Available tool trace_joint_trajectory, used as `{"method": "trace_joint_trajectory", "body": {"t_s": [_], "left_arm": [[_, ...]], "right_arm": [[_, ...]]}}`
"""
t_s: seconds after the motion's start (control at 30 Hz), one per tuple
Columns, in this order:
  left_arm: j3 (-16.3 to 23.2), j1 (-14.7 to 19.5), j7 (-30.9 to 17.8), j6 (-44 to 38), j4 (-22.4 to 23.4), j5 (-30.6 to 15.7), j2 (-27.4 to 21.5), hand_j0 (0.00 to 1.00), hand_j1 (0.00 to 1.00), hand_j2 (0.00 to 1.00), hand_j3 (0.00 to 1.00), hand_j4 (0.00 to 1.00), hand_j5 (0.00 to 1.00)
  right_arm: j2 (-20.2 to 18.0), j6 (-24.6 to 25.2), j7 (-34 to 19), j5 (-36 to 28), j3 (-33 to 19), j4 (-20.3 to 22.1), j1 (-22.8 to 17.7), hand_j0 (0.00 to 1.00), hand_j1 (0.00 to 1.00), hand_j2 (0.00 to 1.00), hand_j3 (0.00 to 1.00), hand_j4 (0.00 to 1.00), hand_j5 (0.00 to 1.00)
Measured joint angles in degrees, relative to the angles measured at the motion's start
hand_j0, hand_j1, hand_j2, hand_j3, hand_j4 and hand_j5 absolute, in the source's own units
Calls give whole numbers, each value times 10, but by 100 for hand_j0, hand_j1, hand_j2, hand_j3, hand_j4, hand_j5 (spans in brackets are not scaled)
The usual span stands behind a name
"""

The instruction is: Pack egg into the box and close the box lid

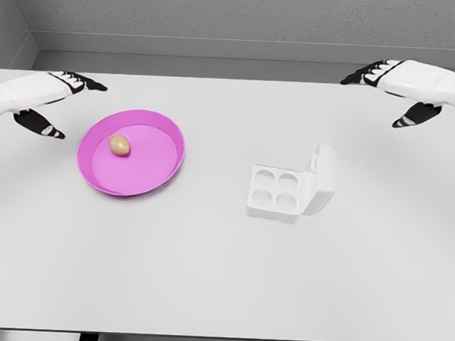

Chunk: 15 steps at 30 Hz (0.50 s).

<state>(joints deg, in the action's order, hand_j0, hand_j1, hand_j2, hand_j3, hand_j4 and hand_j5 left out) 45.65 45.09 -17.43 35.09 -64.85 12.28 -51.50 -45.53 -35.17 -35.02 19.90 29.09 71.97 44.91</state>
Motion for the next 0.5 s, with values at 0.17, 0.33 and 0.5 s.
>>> {"method": "trace_joint_trajectory", "body": {"t_s": [0.17,0.33,0.5], "left_arm": [[2,1,-43,0,-5,0,16,87,87,87,87,87,87],[12,3,-85,0,-12,-1,63,91,91,91,91,91,91],[15,3,-93,0,-7,0,77,90,90,90,90,90,90]], "right_arm": [[-2,0,0,-1,1,1,-4,100,100,100,100,100,100],[-27,0,0,0,1,0,-39,100,100,100,100,100,100],[-54,0,0,5,2,1,-97,100,100,100,100,100,100]]}}
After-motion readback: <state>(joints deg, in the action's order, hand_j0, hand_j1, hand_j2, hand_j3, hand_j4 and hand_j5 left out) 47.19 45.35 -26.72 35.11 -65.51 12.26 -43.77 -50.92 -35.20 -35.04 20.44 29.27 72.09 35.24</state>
